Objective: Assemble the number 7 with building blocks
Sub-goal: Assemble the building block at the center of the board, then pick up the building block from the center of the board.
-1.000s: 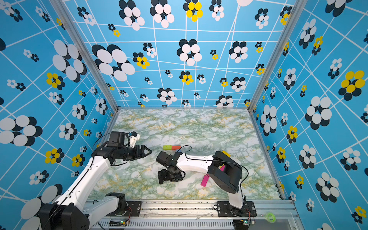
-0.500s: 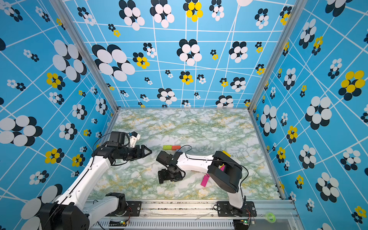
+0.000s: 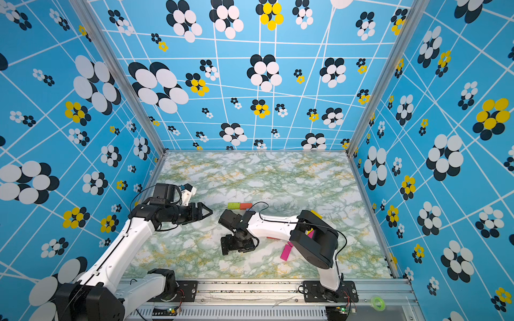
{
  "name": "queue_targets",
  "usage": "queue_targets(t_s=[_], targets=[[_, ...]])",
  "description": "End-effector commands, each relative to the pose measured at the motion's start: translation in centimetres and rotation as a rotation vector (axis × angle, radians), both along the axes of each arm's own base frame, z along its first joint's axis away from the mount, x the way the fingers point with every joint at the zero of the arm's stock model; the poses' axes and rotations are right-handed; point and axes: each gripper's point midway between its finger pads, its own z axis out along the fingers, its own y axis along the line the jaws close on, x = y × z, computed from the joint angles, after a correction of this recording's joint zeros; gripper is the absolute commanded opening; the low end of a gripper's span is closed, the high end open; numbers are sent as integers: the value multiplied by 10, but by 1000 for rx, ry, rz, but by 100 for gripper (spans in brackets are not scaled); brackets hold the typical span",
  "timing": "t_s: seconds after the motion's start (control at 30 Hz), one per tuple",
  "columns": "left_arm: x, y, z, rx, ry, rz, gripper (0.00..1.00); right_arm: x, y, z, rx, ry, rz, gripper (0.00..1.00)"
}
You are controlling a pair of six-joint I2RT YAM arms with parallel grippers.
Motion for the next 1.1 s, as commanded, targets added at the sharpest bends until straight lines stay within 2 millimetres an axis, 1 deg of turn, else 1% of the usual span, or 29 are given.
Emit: queue_targets(t_s=[0.0,0.13,0.2,0.27,0.33,0.4,0.5,0.6,0.7,0.8,0.87,0.97,1.0,1.07], targets=[[-5,-3,-5,1,17,-24,79,6,-8,-20,-47,-11,3,90],[-5,-3,-5,1,16,-24,79,6,-8,-19,-41,-13,3,90],[-5,-3,-5,1,16,-24,79,5,-5,-15,-25,-20,13,90],[-6,-3,-5,2,16,-23,79,5,1,-6,3,-37,33,90],[-6,-3,-5,3,15,-24,79,3,9,5,31,-56,60,90],[-5,-2,-4,2,9,-24,79,3,15,22,57,-88,85,90],[-6,-3,0,-3,-9,-28,79,4,17,47,88,-141,100,90],[-6,-4,6,-9,-34,-32,79,9,12,76,127,-205,90,90],[-7,-6,11,-15,-58,-38,79,14,-2,101,129,-273,78,90],[-8,-7,15,-19,-78,-48,79,21,-25,125,111,-346,53,90],[-9,-10,18,-22,-92,-58,79,29,-46,138,96,-383,5,90],[-11,-12,23,-28,-118,-73,79,43,-83,153,81,-422,-101,90],[-11,-13,24,-29,-124,-78,79,48,-95,157,83,-441,-138,92],[-12,-16,27,-32,-141,-97,79,61,-124,167,87,-496,-230,99]])
